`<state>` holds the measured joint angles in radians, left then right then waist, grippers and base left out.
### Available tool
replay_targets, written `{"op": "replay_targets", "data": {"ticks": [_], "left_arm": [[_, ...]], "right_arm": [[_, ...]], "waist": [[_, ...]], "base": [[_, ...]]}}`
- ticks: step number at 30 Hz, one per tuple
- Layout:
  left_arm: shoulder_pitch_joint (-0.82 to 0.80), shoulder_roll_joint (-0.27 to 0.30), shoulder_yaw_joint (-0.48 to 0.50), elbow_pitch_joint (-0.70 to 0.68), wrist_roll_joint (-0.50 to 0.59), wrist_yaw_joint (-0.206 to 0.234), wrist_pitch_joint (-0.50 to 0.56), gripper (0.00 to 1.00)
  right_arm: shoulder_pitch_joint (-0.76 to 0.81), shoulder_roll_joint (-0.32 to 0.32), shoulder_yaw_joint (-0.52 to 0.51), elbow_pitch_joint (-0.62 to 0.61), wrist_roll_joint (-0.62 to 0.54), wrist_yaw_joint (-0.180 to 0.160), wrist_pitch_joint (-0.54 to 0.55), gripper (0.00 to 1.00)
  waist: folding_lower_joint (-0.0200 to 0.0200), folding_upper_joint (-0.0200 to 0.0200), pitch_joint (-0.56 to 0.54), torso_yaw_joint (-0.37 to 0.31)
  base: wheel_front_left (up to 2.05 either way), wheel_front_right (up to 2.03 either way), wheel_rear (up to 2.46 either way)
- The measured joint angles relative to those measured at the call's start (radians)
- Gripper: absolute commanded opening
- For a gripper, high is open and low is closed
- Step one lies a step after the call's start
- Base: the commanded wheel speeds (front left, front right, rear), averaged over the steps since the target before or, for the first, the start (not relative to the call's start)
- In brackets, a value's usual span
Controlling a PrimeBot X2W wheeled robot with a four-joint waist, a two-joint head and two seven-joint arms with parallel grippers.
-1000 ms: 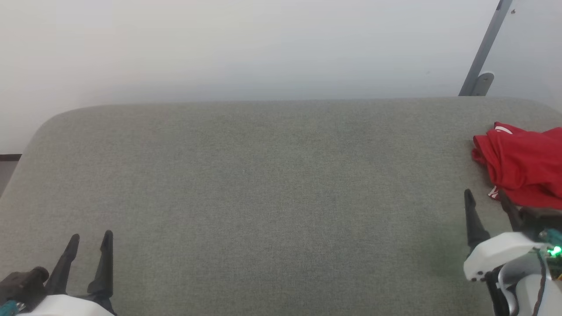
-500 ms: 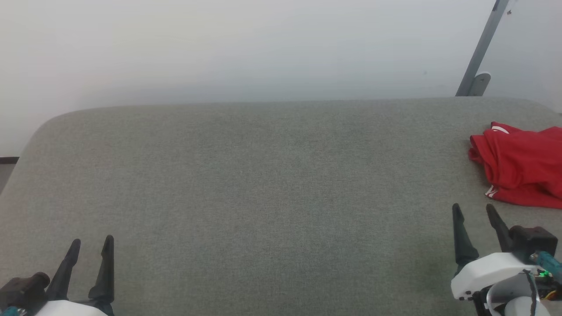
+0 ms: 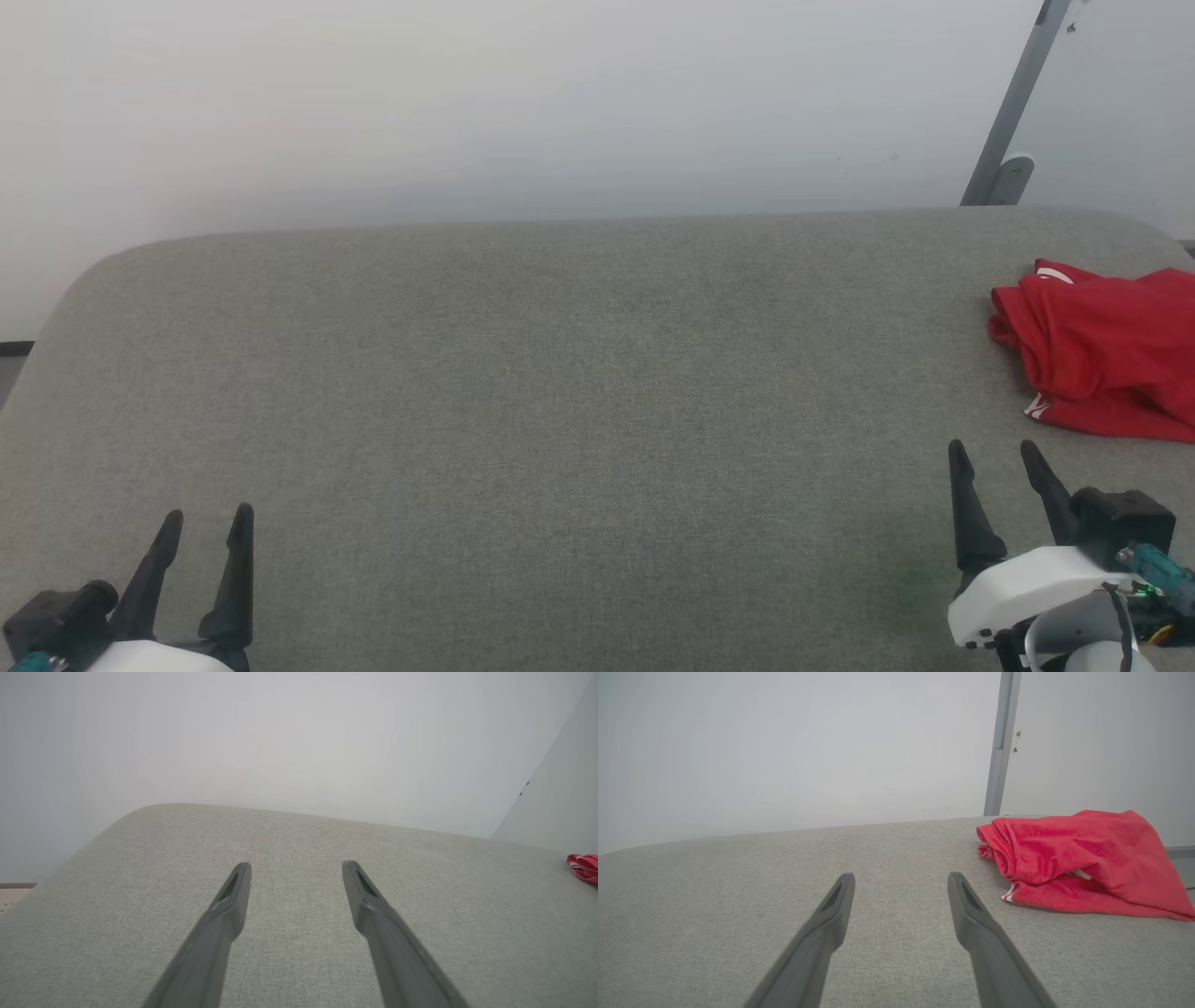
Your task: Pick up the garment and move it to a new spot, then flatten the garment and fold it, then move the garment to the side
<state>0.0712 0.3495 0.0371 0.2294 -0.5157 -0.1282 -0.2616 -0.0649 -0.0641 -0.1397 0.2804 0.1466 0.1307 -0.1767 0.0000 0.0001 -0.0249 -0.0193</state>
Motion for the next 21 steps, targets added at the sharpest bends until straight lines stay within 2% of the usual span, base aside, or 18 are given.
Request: {"op": "replay_targets", "data": {"ticks": [21], "left_arm": [[0.000, 0.009, -0.023, 0.010, -0.026, -0.001, 0.000, 1.00]], "right_arm": [[0.010, 0.008, 0.015, -0.022, -0.004, 0.000, 0.012, 1.00]], "waist": [[0.0000, 0.0000, -0.007, 0.002]], "base": [[0.00, 0.00, 0.00]]}}
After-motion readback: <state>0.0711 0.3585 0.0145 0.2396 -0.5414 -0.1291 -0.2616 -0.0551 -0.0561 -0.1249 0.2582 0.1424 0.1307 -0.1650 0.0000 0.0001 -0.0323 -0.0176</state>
